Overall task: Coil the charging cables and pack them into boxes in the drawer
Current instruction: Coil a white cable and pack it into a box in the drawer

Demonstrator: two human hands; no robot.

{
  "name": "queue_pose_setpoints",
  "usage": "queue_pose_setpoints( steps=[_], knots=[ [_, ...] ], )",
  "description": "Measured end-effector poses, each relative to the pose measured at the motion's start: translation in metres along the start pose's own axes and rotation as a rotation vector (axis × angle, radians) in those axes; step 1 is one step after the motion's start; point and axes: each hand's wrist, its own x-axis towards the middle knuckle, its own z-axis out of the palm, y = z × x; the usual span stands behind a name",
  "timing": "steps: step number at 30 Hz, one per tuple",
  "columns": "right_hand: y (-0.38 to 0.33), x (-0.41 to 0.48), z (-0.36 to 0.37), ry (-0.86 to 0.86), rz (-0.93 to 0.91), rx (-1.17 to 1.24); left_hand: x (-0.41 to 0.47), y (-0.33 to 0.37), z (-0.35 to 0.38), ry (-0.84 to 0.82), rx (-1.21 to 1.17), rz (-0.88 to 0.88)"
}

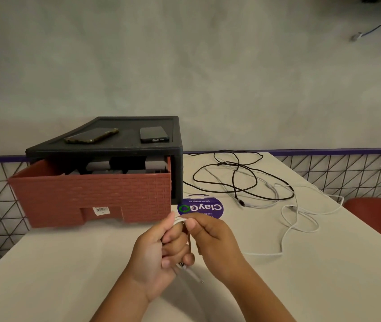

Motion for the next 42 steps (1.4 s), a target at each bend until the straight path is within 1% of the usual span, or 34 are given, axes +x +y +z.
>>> queue_pose_setpoints(
  steps=[2,3,7,13,15,17,20,23,27,33,35,39,41,42],
  knots=[
    [-0.004,0.000,0.004,-0.014,0.054,0.141,0.000,0.002,0.001,0.013,-0.045,-0.015],
    [-0.006,-0.001,0.004,0.015,0.063,0.151,0.001,0.002,0.000,0.017,-0.029,-0.018],
    [-0.014,0.000,-0.002,0.184,0.042,0.061,0.002,0.005,0.002,0.024,0.071,-0.035],
    [-0.022,0.002,-0.003,0.331,0.032,0.186,0.002,0.009,0.007,-0.002,0.025,-0.003],
    [-0.023,0.002,-0.003,0.340,0.008,0.173,0.000,0.010,0.010,-0.016,0.003,-0.018],
    [-0.024,0.000,-0.003,0.314,0.005,0.149,-0.002,0.010,0.012,-0.025,-0.017,-0.042],
    [-0.024,-0.001,-0.002,0.282,0.007,0.108,-0.003,0.009,0.014,-0.001,-0.017,-0.049],
    [-0.020,0.000,-0.003,0.310,0.016,0.106,-0.003,0.007,0.013,0.031,0.054,-0.002],
    [-0.016,0.001,-0.004,0.346,0.032,0.108,-0.001,0.003,0.011,0.083,0.208,0.077],
    [-0.014,0.002,-0.004,0.366,0.050,0.044,-0.002,0.005,0.008,0.109,0.313,0.116],
    [-0.013,0.002,-0.004,0.353,0.048,0.044,-0.004,0.006,0.008,0.104,0.265,0.083],
    [-0.013,0.002,-0.005,0.283,0.034,0.022,-0.007,0.012,0.008,0.016,-0.055,-0.024],
    [-0.013,0.003,-0.004,0.247,0.041,0.011,-0.007,0.013,0.005,-0.012,-0.147,-0.029],
    [-0.012,0.003,-0.004,0.243,0.045,0.008,-0.006,0.012,0.005,-0.018,-0.155,-0.024]
  ],
)
